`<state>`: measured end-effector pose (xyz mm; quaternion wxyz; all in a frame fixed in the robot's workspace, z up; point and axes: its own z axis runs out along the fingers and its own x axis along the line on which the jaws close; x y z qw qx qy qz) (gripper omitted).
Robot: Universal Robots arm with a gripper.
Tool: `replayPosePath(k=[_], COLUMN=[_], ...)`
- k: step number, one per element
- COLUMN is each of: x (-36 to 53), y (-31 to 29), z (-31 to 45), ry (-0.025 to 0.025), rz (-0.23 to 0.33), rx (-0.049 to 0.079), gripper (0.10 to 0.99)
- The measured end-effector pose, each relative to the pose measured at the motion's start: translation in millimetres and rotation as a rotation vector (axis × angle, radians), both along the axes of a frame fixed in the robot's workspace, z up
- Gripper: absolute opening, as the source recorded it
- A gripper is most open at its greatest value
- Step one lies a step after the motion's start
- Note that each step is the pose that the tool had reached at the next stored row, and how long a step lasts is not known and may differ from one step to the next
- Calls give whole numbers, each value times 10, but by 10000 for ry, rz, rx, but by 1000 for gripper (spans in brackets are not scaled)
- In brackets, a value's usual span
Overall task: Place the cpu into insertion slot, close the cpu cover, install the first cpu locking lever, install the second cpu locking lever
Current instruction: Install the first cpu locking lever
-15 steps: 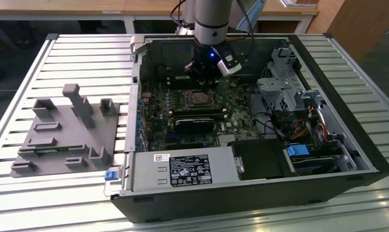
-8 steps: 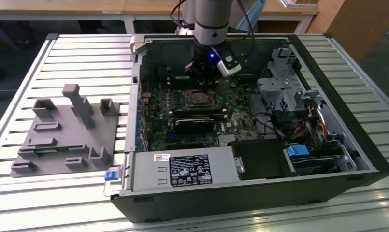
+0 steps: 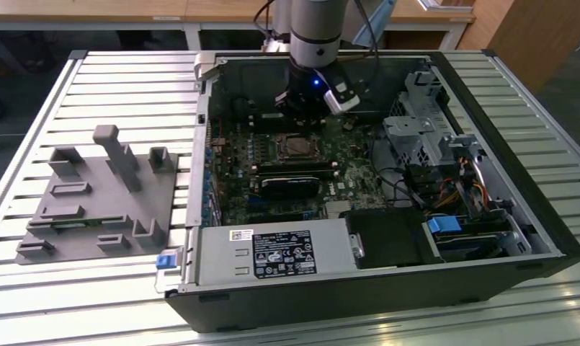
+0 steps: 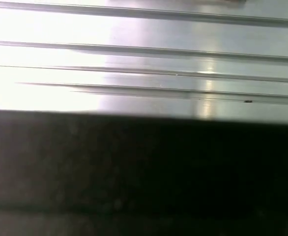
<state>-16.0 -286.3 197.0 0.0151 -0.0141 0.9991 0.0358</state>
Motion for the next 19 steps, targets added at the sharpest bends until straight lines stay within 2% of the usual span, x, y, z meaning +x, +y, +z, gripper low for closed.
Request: replayPosePath(k=[7,19], x=[-1,2], y=[-2,-35], z=[102,105], ry=[9,9], rz=[0,1], rx=[-16,-16], gripper=[106,106])
